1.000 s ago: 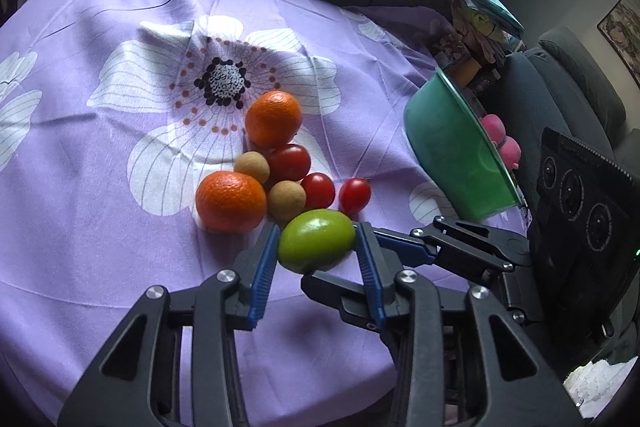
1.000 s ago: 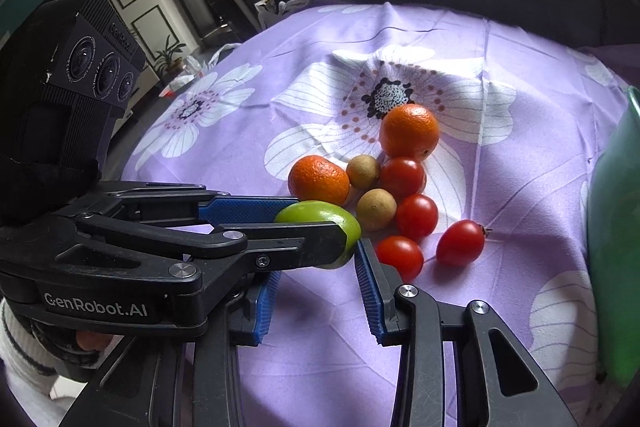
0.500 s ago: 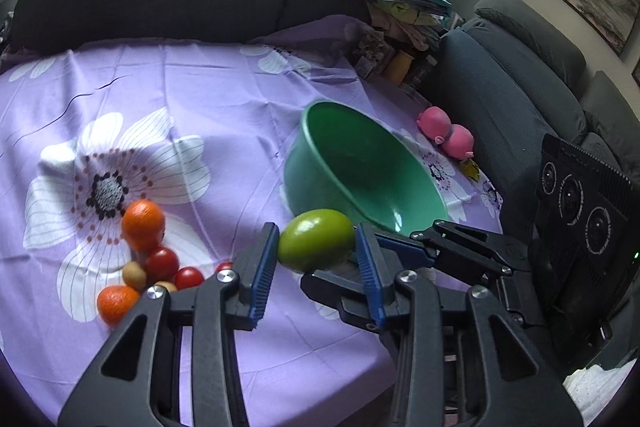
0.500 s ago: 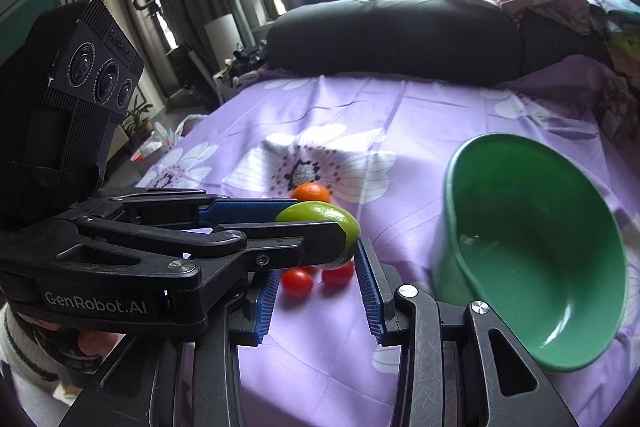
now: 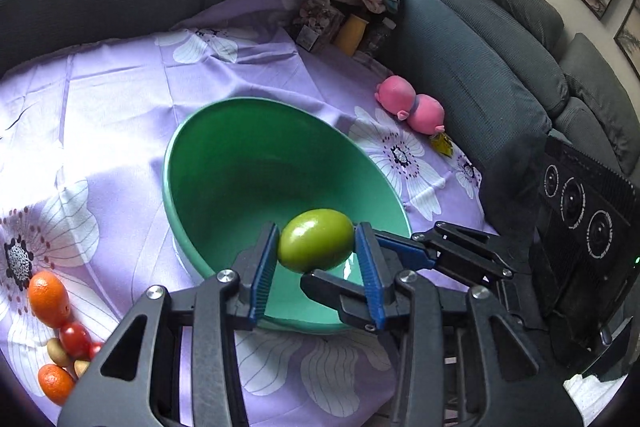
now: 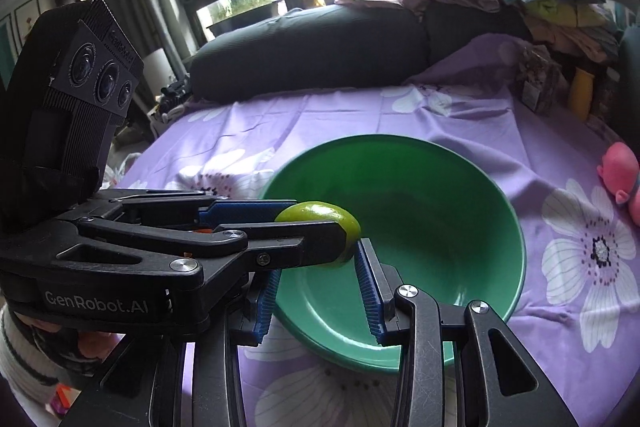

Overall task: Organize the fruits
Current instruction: 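Carry the lime over the green bowl and open the left tool, then return the left tool to the fruits and approach a mandarin orange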

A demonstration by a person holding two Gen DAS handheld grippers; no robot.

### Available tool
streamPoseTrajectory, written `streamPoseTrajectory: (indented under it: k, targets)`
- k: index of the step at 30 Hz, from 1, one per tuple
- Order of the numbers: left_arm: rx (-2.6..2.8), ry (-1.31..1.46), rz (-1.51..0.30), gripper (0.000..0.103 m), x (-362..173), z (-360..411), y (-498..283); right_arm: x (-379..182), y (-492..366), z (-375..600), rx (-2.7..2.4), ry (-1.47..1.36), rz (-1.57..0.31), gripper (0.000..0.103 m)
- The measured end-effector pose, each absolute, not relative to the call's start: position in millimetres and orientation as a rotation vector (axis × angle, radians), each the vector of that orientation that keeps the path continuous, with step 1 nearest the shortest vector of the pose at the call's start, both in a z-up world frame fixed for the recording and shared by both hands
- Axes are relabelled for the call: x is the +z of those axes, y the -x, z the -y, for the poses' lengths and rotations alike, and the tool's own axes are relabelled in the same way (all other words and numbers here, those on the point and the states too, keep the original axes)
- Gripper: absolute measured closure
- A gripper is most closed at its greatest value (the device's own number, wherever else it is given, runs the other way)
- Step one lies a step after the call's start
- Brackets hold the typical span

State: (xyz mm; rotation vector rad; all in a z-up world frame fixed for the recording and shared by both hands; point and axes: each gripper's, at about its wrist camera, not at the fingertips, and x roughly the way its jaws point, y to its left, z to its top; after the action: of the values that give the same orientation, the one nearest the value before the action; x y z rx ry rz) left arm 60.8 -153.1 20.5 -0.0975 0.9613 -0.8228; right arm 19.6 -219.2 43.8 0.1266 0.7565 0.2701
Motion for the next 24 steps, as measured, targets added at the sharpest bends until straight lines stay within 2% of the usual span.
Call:
streamPoseTrajectory:
  k: [6, 10, 11, 16, 20, 24]
  targets:
    - [-0.790, 0.094, -1.019, 0.063, 5, 157, -67, 22, -28, 226, 0.272, -0.159, -0.829, 0.063]
    - [-0.767, 0.105, -1.010, 0.036, 6, 151, -68, 18, -29, 228, 0.249, -0.176, -0.846, 0.063]
    - [-0.763, 0.110, -1.004, 0.032, 8, 147, -67, 18, -27, 229, 0.243, -0.186, -0.846, 0.063]
    - [-0.697, 0.141, -0.937, 0.025, 22, 113, -53, 23, -19, 232, 0.221, -0.188, -0.831, 0.063]
    - [-0.606, 0.167, -0.886, 0.023, 27, 64, -34, 35, -11, 230, 0.233, -0.184, -0.793, 0.061]
    - [-0.479, 0.235, -0.874, 0.018, 21, 9, -13, 44, -4, 209, 0.315, -0.142, -0.771, 0.052]
